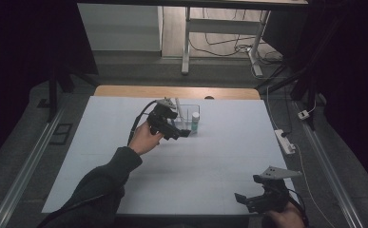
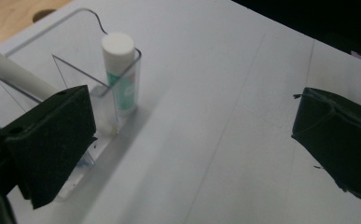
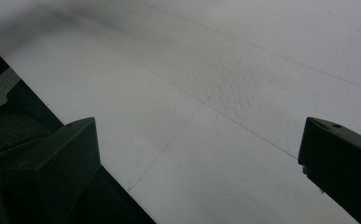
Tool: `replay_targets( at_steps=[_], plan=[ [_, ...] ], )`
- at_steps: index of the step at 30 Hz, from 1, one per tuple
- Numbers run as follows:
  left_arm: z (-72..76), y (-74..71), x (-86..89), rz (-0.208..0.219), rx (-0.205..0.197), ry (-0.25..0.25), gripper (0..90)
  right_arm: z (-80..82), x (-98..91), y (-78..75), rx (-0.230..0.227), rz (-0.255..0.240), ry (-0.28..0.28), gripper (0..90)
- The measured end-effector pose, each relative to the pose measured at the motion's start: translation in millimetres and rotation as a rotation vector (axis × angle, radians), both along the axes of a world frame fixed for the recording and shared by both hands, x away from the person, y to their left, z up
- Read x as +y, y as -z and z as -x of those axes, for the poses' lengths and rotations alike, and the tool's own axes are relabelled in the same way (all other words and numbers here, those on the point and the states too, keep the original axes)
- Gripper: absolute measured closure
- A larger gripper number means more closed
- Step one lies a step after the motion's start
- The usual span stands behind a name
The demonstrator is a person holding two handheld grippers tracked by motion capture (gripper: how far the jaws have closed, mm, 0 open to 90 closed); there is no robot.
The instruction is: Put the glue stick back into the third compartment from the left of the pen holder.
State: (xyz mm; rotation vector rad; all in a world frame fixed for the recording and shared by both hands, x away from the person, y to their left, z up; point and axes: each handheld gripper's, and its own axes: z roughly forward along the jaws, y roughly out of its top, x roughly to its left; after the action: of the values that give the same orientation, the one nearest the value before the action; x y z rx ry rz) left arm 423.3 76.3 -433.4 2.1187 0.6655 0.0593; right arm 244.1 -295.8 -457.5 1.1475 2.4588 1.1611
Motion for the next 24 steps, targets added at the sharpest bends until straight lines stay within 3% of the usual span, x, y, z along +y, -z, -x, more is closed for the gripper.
replay_targets(
  at_steps=[14, 18, 24],
  plan=[
    [39.3, 8.6, 30.5, -0.007, 0.013, -0.001, 0.0, 0.3, 0.6, 0.0, 0.002, 0.002, 0.001, 0.0],
    [50.7, 11.3, 43.3, 0.026, 0.049, -0.003, 0.0, 0.4, 0.8, -0.1, 0.001, 0.007, 0.001, 0.0],
    [72.2, 13.9, 62.6, 0.006, 0.057, -0.016, 0.0, 0.4, 0.8, -0.1, 0.001, 0.007, 0.002, 0.0]
  ],
)
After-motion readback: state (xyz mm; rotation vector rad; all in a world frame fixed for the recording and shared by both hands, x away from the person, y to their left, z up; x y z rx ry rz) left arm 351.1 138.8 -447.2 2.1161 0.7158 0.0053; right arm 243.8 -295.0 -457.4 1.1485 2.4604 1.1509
